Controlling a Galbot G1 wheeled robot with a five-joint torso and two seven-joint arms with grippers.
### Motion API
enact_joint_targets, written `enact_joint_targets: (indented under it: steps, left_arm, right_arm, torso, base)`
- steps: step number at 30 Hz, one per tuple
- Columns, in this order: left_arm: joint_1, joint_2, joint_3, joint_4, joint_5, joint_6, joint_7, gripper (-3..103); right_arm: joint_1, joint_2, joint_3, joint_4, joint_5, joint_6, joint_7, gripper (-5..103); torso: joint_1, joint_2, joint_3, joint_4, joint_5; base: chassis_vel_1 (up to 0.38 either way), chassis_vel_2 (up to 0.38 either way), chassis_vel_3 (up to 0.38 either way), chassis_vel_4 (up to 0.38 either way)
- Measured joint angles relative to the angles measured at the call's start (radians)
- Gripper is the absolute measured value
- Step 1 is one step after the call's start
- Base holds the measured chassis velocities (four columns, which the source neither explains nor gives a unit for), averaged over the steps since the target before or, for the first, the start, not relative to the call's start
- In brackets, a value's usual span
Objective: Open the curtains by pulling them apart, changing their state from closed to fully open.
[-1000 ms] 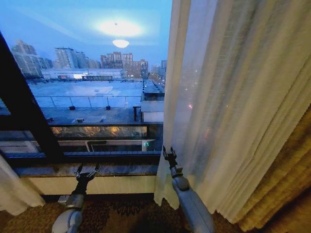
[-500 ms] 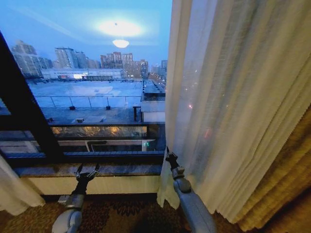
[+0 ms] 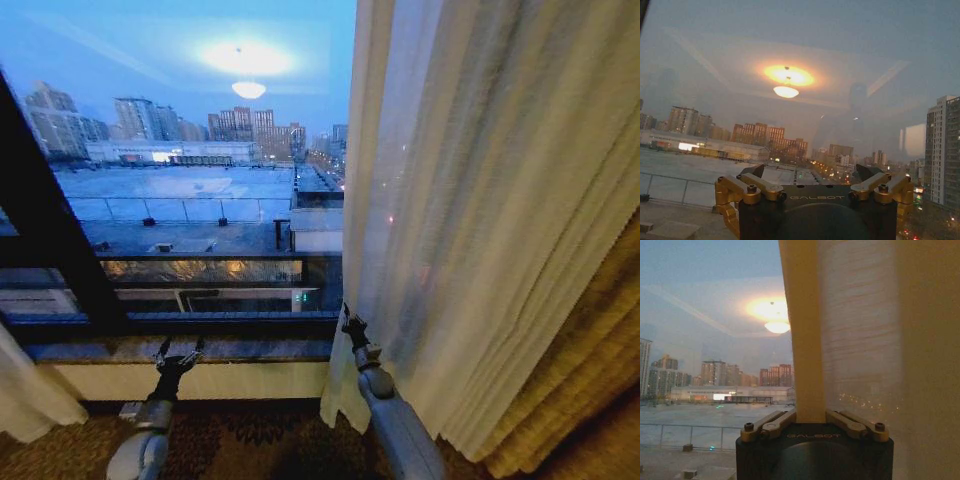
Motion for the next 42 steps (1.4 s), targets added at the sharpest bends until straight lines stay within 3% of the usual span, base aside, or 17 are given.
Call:
enact_joint_targets:
  steps: [21,29,42]
  left_arm:
    - [0.0,0.0,0.0,0.0,0.0,0.0,0.0,100]
    - [0.0,0.0,0.0,0.0,0.0,0.0,0.0,100]
    - [0.0,0.0,0.0,0.0,0.0,0.0,0.0,100]
  right_arm:
    - [0.007,-0.03,0.018,-0.017,0.023,0.011,-0.024,0]
    - [0.01,-0.033,0.015,-0.021,0.048,0.052,-0.029,0]
    - [-0.018,-0.017,0.011,0.003,-0.053,0.065,-0.004,0]
  torso:
    - [0.0,0.0,0.0,-0.0003,0.0004]
    - [0.0,0.0,0.0,-0.0002,0.0]
    - [0.0,0.0,0.0,0.0004,-0.0006]
  base:
    - [-0.321,-0.317,0.313,0.323]
    - [-0.358,-0.343,0.35,0.338]
    - [-0.074,-0.096,0.091,0.08]
